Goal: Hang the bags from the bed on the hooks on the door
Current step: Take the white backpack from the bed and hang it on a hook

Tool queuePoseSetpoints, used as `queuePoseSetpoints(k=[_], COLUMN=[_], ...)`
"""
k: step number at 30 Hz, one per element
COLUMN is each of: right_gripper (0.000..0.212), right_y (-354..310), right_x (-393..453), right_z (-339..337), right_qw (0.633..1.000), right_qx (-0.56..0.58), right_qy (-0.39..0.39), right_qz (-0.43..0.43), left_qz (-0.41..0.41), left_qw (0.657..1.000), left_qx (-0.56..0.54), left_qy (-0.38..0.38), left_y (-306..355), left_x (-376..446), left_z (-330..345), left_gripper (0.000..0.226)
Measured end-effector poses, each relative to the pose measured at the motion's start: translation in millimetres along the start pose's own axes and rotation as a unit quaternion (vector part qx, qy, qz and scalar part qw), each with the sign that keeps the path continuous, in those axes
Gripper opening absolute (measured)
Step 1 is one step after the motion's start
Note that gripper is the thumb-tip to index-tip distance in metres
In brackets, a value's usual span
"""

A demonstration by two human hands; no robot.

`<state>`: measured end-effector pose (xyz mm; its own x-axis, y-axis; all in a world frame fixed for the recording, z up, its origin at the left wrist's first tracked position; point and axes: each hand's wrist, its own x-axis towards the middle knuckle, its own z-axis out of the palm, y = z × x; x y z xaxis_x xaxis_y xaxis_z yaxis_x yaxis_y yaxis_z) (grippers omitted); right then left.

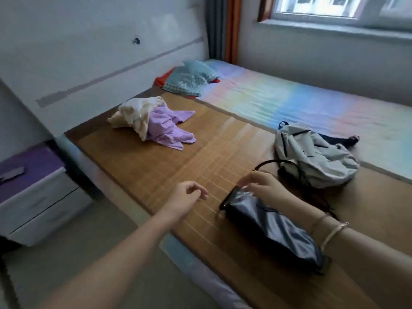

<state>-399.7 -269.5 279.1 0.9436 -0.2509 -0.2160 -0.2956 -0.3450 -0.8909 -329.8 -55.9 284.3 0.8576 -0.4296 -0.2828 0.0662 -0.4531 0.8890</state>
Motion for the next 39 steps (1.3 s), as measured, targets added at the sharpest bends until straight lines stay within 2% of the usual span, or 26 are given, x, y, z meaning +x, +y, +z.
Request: queuePoseSetpoints(k=[1, 7, 12, 17, 22, 25, 27, 30, 32, 34, 37, 39], right_gripper=[0.028, 0.029, 0.029, 0.031, 0.033, 0.032, 0.029, 0.032, 0.032, 0.031, 0.036, 0.041], right_y=[14, 75, 135, 204, 271, 301, 319, 337, 345, 349, 337, 320], right_x=[3, -6, 13, 68, 132, 164, 184, 204, 214, 223, 226, 222], right_z=[-13, -82, -133, -178, -217, -235, -244, -247, -247, -247, -255, -260], right_qw=[0.999, 0.980, 0.968, 0.965, 0.957, 0.939, 0.923, 0.913, 0.911, 0.918, 0.944, 0.947], right_qx=[0.011, 0.050, 0.068, 0.050, -0.072, -0.196, -0.276, -0.328, -0.336, -0.291, -0.105, 0.012], right_qy=[0.036, 0.143, 0.163, 0.171, 0.205, 0.209, 0.169, 0.097, 0.109, 0.162, 0.227, 0.252], right_qz=[0.024, 0.128, 0.177, 0.193, 0.191, 0.189, 0.209, 0.224, 0.214, 0.214, 0.215, 0.198], left_qz=[0.001, -0.006, -0.047, -0.085, -0.139, -0.160, -0.175, -0.199, -0.211, -0.220, -0.226, -0.219], left_qw=[0.999, 0.990, 0.983, 0.981, 0.977, 0.975, 0.972, 0.968, 0.966, 0.965, 0.965, 0.968], left_qx=[0.009, 0.017, 0.016, 0.014, 0.017, 0.021, 0.023, 0.022, 0.023, 0.019, 0.006, -0.009], left_qy=[-0.037, -0.137, -0.179, -0.173, -0.161, -0.156, -0.152, -0.149, -0.147, -0.141, -0.135, -0.126], left_y=[2, 19, 33, 37, 26, 14, 3, -9, -16, -18, -14, -8], left_x=[24, 94, 134, 183, 232, 251, 262, 269, 274, 277, 277, 278], left_z=[11, 90, 164, 233, 289, 308, 318, 326, 330, 330, 330, 331], left_gripper=[0.031, 0.028, 0.024, 0.027, 0.029, 0.029, 0.029, 0.029, 0.029, 0.028, 0.027, 0.026])
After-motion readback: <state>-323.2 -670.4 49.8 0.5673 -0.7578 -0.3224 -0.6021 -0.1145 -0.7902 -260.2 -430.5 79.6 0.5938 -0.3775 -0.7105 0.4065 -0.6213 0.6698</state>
